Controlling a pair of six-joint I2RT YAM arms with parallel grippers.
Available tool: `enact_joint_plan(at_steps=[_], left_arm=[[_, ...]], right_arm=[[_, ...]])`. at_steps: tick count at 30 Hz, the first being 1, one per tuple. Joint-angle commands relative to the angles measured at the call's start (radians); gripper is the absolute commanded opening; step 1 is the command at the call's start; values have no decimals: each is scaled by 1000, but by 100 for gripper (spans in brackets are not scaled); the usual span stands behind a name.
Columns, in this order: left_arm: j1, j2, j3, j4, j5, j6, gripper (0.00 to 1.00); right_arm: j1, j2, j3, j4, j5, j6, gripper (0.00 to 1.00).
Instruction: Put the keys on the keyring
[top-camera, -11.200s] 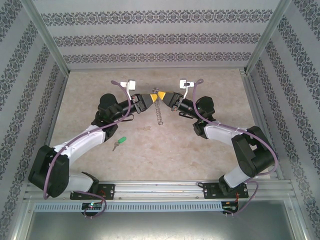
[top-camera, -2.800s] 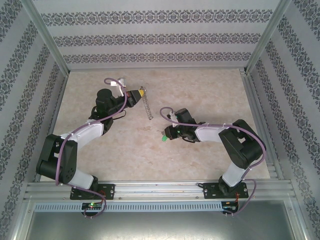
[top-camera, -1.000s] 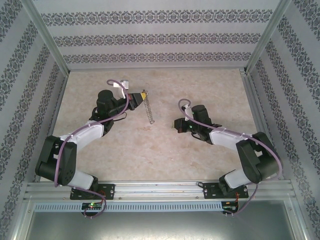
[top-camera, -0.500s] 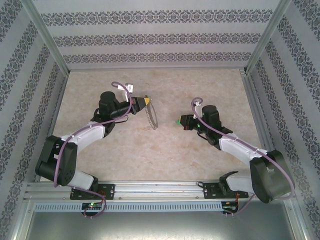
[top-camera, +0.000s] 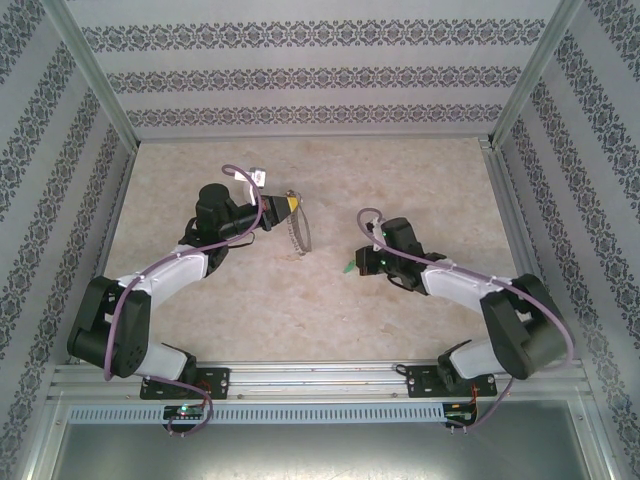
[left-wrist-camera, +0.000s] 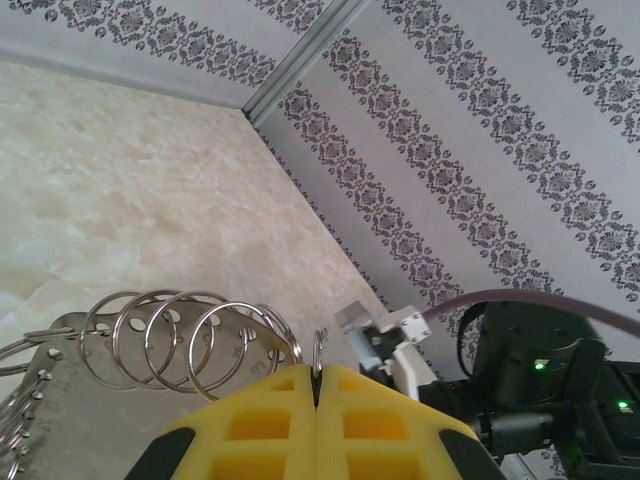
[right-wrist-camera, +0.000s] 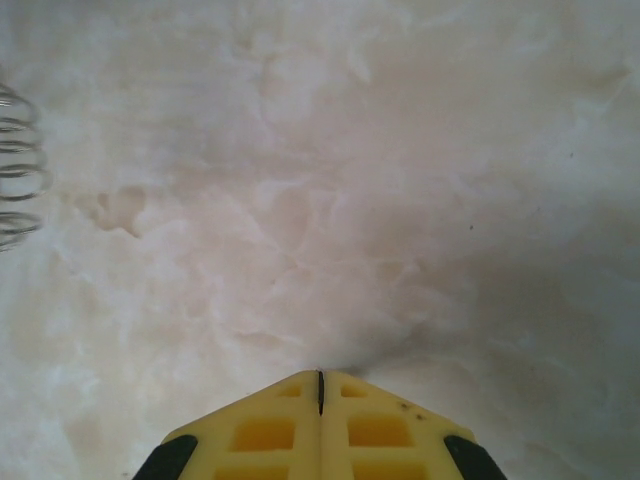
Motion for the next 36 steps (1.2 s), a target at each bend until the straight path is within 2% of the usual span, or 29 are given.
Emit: enact_joint_plan(at_steps=[1,9,16,24,36], left_arm=[[-15,-37,1,3,7,28,0],[-16,-47,-5,-2,3,36,0],[-16,-52,-10,-1,4,40,0],[-17,-53,-10,3,10,40,0],[-18,-66,-18,-3,8,46,0]], right_arm=[[17,57,39,-1,48,-17,0],[46,146,71,32,49,-6,0],[46,158,67,39,64,1,0],[46,161,73,37,73,11,15],[46,183,91,40,68,16,17]])
